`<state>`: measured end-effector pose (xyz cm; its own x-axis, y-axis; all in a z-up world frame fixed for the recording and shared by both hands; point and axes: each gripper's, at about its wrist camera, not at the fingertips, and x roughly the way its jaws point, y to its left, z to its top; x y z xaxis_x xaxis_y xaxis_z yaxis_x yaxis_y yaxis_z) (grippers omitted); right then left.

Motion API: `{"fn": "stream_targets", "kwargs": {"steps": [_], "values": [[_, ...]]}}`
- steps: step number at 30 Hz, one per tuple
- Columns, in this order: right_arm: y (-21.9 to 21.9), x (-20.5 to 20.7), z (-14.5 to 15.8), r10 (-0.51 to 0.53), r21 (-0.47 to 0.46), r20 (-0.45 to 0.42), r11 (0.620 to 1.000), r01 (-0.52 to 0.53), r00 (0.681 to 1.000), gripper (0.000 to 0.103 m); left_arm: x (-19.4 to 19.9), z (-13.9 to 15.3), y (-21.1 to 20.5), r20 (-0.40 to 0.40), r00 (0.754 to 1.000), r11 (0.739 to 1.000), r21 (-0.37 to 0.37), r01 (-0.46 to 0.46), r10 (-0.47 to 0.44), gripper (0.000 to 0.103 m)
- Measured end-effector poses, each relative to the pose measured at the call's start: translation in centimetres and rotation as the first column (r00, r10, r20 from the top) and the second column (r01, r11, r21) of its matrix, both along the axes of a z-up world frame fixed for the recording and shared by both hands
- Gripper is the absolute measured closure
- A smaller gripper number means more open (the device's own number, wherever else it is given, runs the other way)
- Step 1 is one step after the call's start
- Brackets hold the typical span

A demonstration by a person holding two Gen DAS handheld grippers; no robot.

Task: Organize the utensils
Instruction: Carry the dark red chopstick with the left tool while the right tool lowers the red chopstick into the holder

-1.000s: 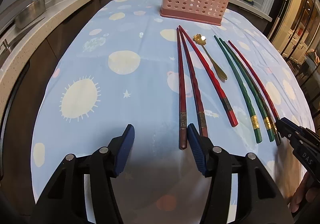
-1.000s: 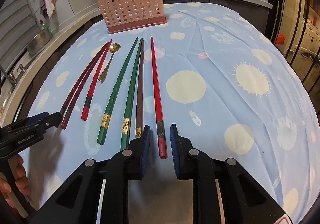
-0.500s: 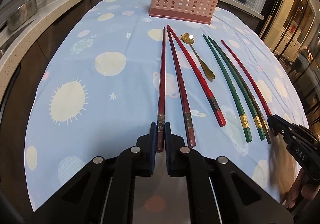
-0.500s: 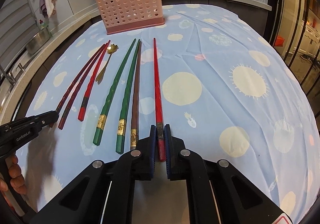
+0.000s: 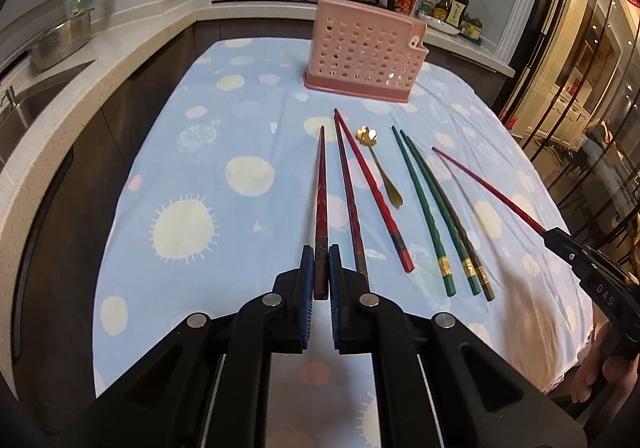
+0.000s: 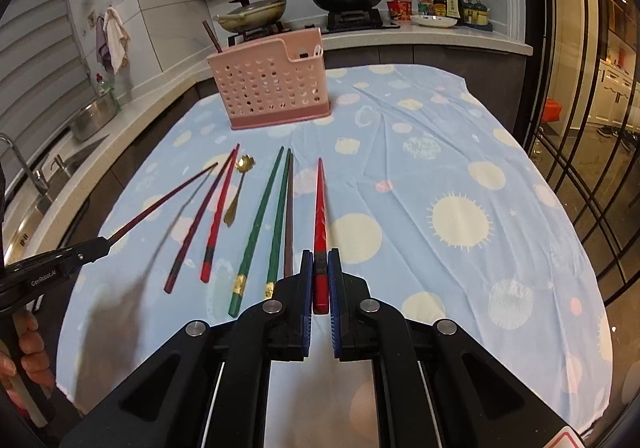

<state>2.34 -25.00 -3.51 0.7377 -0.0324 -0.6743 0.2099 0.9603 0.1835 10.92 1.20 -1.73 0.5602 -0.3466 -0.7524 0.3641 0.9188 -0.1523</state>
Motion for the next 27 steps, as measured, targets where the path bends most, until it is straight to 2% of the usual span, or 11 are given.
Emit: {"fn": "stream_targets", "kwargs": {"steps": [11, 27], "values": [[-1.7, 1.1, 7.0, 0.0, -0.006, 0.168, 1.0, 0.001, 0.986, 0.096, 2.1, 7.2, 0.5, 0.155, 0.988, 0.998, -0.069, 0.0, 0.011, 0.096], [-3.9, 8.7, 14.7, 0.023, -0.028, 0.315, 0.999, -0.015, 0.949, 0.096, 9.0, 14.8, -2.8, 0.311, 0.95, 0.998, -0.063, 0.019, 0.001, 0.096]]}}
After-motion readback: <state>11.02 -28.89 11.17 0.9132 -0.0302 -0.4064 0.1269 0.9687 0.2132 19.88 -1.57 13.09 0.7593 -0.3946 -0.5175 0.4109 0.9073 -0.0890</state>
